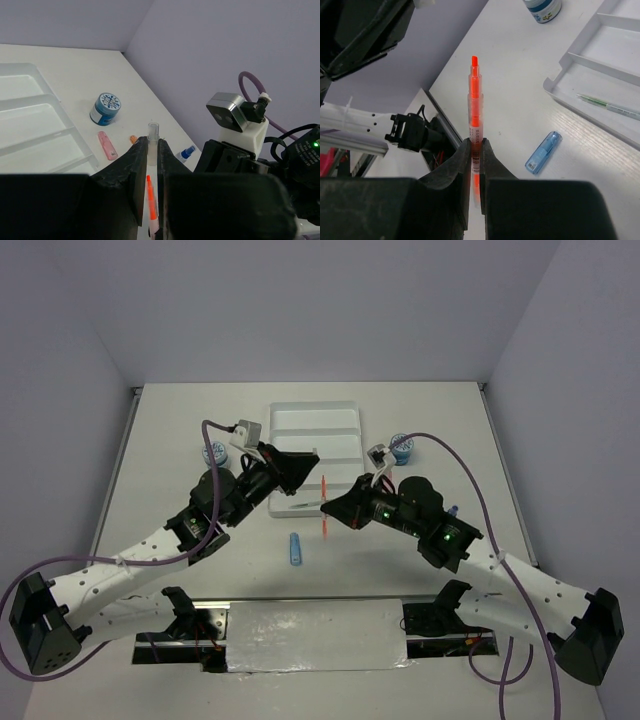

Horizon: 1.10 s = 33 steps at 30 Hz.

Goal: Sort the stationery into containers
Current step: Close the pen cap on the pen.

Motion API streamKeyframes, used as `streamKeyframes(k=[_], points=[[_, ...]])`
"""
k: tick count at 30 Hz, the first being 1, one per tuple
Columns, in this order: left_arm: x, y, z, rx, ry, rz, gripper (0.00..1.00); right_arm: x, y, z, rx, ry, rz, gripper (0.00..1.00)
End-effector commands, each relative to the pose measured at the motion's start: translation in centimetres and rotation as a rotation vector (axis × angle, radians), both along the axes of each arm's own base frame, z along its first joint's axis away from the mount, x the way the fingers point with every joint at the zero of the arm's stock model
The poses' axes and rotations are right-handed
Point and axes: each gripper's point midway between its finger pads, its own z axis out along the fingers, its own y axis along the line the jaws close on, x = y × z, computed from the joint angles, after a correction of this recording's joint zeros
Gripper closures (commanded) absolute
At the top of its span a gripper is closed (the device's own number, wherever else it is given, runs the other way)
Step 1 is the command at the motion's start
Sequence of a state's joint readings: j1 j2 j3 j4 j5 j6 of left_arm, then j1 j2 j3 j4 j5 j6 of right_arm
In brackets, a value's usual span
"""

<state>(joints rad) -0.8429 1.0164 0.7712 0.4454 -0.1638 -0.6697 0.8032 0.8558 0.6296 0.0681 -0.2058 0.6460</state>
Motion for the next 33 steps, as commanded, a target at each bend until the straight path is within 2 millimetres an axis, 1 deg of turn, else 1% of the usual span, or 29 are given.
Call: streamKeyframes(k=[1,2,4,5,11,24,28,33], points=[[-1.1,0.2,4.1,-0.077,-0.124,-0.042,1.00,-0.2,0.8,3.2,0.039,-0.100,0.039,1.00],[-1.1,0.1,4.2,-0.079,-0.129,-0.046,1.00,-0.3,0.9,3.6,0.037,-0.115,0.050,1.00],[-1.4,-0.2,4.5,-0.076,-0.137,-0.071,1.00,-0.5,1.0,3.9,0.032,-0.127,0.067,1.00],[-1.5,-0.3,4.5,-0.074,-0.137,-0.077,1.00,-0.5,1.0,4.4,0.033,-0.140,0.069,1.00],[-1.5,-0.4,4.1,-0.064,-0.136,-0.082,1.00,-0.3,0.8,5.1,0.022,-0.160,0.060,1.00],[-1.5,-0.3,3.9,-0.044,-0.147,-0.081,1.00,-0.1,0.8,5.3,0.015,-0.174,0.053,1.00],[-1.2,-0.3,3.5,-0.037,-0.143,-0.074,1.00,-0.1,0.8,5.7,0.018,-0.181,0.053,1.00],[-1.3,-1.0,3.0,-0.035,-0.131,-0.107,1.00,0.3,0.7,5.4,0.005,-0.178,0.031,1.00]])
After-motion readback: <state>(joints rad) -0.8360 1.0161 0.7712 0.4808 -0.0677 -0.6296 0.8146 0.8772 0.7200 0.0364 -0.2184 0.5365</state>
